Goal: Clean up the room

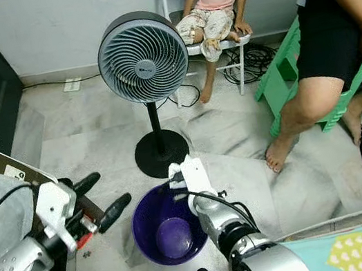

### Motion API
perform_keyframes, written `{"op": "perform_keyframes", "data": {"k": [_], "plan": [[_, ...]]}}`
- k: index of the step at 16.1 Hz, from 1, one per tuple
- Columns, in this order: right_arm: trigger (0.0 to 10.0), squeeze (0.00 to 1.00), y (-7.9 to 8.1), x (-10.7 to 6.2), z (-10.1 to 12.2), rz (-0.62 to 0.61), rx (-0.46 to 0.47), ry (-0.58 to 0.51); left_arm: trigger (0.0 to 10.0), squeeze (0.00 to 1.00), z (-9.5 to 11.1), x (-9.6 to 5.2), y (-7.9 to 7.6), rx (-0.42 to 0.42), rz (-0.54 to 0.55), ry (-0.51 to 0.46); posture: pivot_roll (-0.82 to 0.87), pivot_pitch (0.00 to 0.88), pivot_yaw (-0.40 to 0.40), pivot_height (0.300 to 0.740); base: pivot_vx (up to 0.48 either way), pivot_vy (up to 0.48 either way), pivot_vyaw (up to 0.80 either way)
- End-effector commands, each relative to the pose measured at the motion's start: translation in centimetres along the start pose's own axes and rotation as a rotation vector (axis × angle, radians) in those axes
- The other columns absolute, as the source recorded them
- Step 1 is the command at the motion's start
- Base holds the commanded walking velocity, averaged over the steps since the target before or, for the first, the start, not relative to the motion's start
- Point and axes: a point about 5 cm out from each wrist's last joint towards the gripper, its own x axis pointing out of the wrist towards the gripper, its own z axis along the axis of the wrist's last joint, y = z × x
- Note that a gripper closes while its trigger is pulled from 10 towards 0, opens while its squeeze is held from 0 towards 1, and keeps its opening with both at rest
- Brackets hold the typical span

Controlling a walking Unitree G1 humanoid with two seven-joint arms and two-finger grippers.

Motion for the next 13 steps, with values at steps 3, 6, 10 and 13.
{"op": "perform_keyframes", "data": {"k": [3, 6, 10, 13], "plan": [[10.0, 0.00, -1.3, 0.1, 0.1, -0.082, 0.034, -0.022, 10.0, 0.00, -0.3, -0.8, -0.5, -0.014, 0.016, 0.038, 0.11, 0.231, -0.075, 0.740, 0.000, 0.000, 0.00], [10.0, 0.00, -1.3, 0.1, 0.6, -0.065, 0.033, -0.043, 10.0, 0.00, -0.2, -0.6, -0.5, -0.020, 0.019, 0.040, 0.11, 0.234, -0.066, 0.740, 0.000, 0.000, 0.00], [10.0, 0.00, -0.6, 0.0, 0.2, -0.030, 0.033, -0.043, 10.0, 0.00, -0.1, -0.3, -0.3, -0.019, 0.023, 0.042, 0.11, 0.235, -0.063, 0.740, 0.000, 0.000, 0.00], [10.0, 0.00, -0.5, 0.1, 0.2, -0.025, 0.036, -0.039, 10.0, 0.00, -0.1, -0.4, -0.3, -0.016, 0.027, 0.046, 0.12, 0.235, -0.062, 0.740, 0.000, 0.000, 0.00]]}}
